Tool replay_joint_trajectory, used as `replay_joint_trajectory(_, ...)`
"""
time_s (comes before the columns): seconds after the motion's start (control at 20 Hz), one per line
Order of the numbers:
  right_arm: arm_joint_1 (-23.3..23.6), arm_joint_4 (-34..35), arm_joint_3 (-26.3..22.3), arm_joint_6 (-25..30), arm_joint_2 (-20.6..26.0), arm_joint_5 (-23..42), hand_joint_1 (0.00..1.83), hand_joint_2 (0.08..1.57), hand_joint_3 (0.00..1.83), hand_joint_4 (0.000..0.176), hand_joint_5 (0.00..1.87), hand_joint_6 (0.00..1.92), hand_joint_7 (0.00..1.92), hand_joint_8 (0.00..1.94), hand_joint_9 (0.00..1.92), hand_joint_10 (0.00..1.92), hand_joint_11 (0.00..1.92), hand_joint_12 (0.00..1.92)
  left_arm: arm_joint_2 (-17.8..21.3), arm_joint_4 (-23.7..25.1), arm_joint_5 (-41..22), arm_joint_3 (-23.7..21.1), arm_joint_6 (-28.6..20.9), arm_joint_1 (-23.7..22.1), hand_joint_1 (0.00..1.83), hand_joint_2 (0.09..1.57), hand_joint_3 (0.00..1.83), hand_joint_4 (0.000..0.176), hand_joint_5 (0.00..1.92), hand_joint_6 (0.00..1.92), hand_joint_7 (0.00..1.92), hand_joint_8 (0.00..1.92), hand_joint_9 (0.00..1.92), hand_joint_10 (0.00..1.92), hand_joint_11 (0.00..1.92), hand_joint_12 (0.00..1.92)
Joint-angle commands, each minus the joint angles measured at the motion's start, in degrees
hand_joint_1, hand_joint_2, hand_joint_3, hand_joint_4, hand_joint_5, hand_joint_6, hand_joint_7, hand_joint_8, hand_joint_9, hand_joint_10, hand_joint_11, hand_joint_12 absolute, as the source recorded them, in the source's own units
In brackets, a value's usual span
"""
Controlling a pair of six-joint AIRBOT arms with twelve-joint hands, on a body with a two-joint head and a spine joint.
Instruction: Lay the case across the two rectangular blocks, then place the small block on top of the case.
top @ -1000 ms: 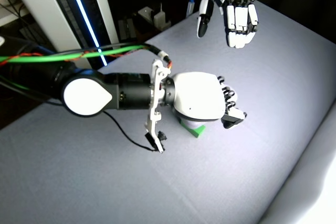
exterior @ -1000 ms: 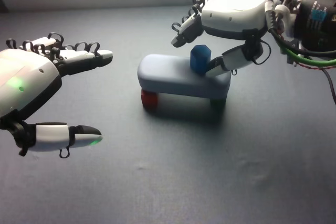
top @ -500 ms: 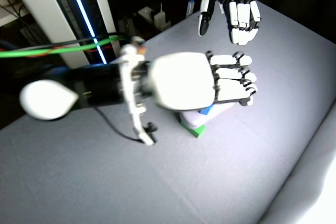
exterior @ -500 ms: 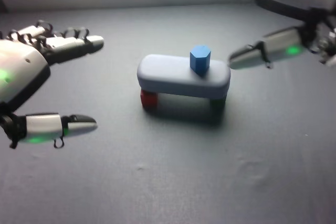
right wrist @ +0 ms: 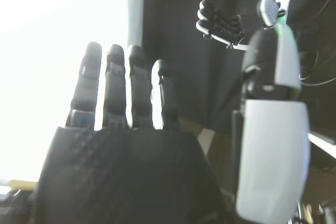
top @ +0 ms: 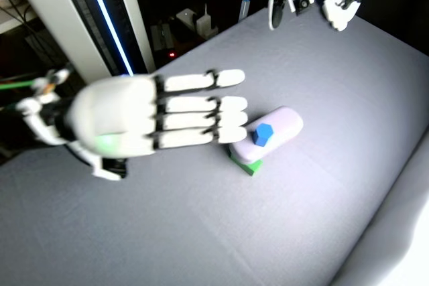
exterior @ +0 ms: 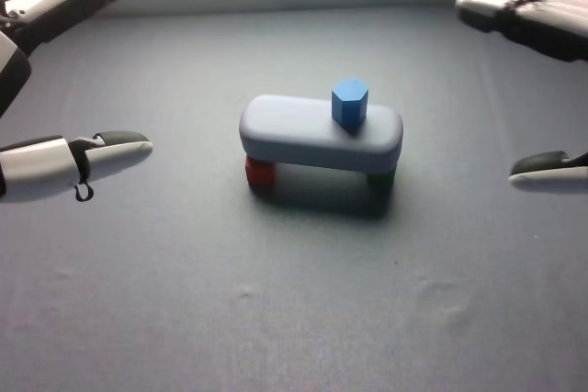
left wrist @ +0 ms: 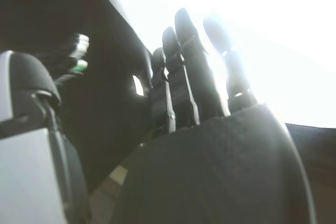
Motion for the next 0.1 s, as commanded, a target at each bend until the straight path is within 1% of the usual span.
replay_joint_trajectory(0.0, -0.6, 2.5, -0.4, 0.2, 0.7, 11.7, 0.91, 1.03, 0.01, 0.028, 0.17, 0.00, 0.23, 0.00, 0.25, 0.02, 0.00, 0.62, -0.2, 0.3, -8.5, 0.0, -0.9, 0.0, 0.82, 0.96, 0.00, 0.016, 0.23, 0.00, 0.30, 0.00, 0.34, 0.00, 0.00, 1.28)
replay_joint_trajectory(0.05, -2.5, 4.0, -1.1, 0.2, 1.1, 13.9, 0.88, 1.04, 0.01, 0.030, 0.19, 0.00, 0.23, 0.00, 0.27, 0.02, 0.00, 0.69, -0.2, 0.3, -9.5, -0.1, -1.5, 0.3, 0.81, 0.95, 0.00, 0.022, 0.22, 0.00, 0.27, 0.00, 0.30, 0.00, 0.00, 1.32)
